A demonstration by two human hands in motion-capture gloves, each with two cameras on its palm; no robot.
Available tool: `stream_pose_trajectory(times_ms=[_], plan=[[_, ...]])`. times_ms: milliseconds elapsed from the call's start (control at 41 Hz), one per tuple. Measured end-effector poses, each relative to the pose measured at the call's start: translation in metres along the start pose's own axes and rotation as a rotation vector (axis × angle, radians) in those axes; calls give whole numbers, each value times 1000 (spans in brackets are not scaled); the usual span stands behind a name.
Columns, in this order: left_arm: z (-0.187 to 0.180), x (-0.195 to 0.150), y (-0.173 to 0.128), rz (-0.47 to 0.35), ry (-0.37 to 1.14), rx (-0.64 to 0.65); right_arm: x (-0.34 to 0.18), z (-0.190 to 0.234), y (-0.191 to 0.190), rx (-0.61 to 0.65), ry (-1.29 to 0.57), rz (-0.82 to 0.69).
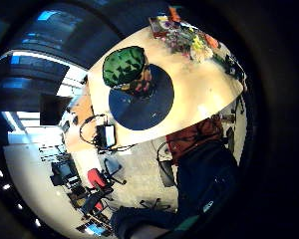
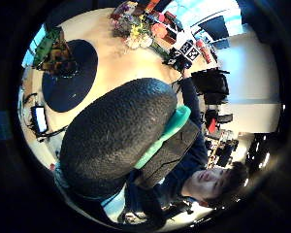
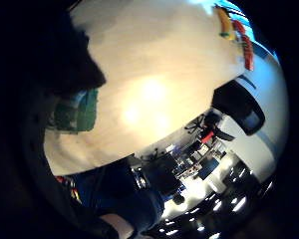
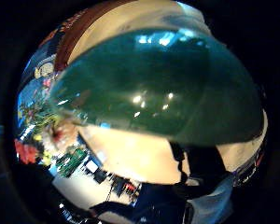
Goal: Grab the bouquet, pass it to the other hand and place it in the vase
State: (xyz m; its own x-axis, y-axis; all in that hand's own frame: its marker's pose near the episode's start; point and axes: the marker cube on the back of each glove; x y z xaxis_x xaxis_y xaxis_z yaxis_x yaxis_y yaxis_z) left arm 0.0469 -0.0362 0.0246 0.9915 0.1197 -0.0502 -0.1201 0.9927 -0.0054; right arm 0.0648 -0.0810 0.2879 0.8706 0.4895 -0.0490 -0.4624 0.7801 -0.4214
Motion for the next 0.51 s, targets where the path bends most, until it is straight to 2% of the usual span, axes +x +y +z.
stream_pose_trajectory(times_ms=[73, 244, 512], plan=[[1, 1, 1, 2, 5, -5, -4, 4, 1, 43, -14, 11], [5, 3, 4, 17, -1, -15, -4, 15, 3, 195, -72, 155], [15, -9, -2, -13, 27, -52, -11, 12, -21, 520, -372, 34]])
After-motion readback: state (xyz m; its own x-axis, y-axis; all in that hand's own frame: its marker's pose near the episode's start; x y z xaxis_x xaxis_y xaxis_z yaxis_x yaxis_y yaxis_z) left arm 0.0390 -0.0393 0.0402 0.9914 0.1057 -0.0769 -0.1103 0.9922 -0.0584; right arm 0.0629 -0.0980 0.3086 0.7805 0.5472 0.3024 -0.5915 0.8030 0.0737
